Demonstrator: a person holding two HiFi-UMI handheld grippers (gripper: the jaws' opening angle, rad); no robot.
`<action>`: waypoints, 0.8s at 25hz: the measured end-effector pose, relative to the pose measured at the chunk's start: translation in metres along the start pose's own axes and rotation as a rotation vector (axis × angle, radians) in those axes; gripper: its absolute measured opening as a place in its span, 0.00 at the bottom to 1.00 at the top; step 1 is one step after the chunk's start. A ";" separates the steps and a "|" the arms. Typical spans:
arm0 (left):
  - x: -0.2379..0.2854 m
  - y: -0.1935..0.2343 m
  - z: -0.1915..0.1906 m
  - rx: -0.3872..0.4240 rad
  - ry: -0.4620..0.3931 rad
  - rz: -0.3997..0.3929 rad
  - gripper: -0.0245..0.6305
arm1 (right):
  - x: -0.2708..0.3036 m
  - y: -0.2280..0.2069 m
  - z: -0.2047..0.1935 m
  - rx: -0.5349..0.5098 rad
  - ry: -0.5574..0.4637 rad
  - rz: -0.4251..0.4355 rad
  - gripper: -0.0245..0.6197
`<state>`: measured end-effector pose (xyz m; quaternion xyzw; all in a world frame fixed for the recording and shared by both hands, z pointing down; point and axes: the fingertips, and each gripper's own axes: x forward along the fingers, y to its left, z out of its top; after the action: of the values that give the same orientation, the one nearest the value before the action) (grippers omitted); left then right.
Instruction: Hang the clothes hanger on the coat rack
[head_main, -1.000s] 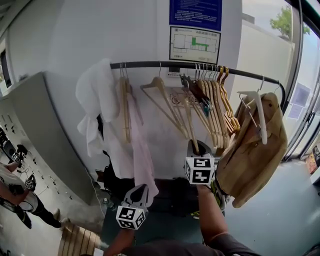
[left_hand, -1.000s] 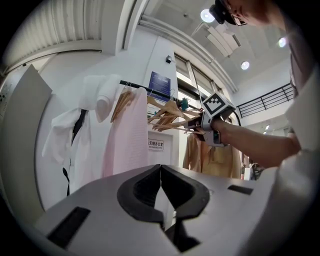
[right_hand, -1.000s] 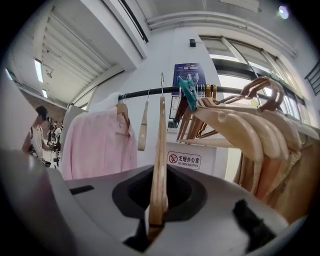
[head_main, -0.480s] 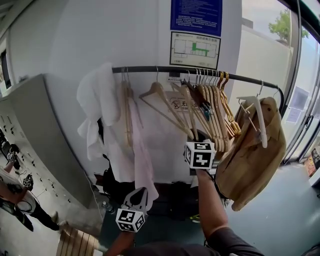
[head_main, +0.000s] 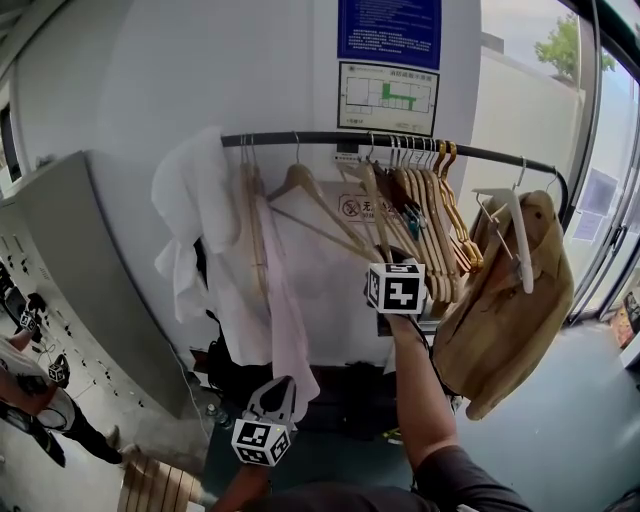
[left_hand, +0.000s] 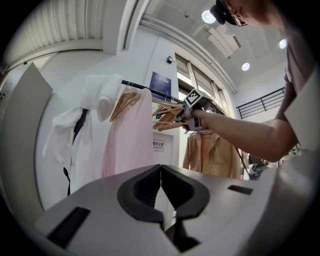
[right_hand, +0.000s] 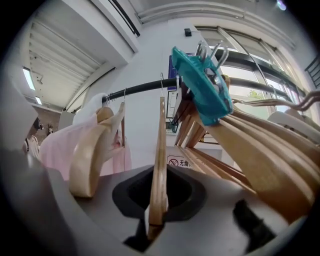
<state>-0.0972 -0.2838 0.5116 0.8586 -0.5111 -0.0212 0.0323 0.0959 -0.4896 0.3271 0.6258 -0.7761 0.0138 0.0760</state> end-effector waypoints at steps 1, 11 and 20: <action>0.000 0.001 0.001 0.001 -0.001 0.000 0.05 | 0.002 0.001 0.001 0.001 0.005 0.002 0.08; -0.007 0.005 -0.007 -0.007 0.019 0.005 0.05 | 0.008 0.002 -0.006 0.006 0.020 -0.001 0.08; -0.004 0.004 -0.006 -0.009 0.016 -0.004 0.05 | 0.011 0.004 -0.004 0.010 0.013 0.005 0.08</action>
<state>-0.1027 -0.2817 0.5179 0.8597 -0.5089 -0.0168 0.0403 0.0901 -0.4987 0.3331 0.6240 -0.7772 0.0222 0.0780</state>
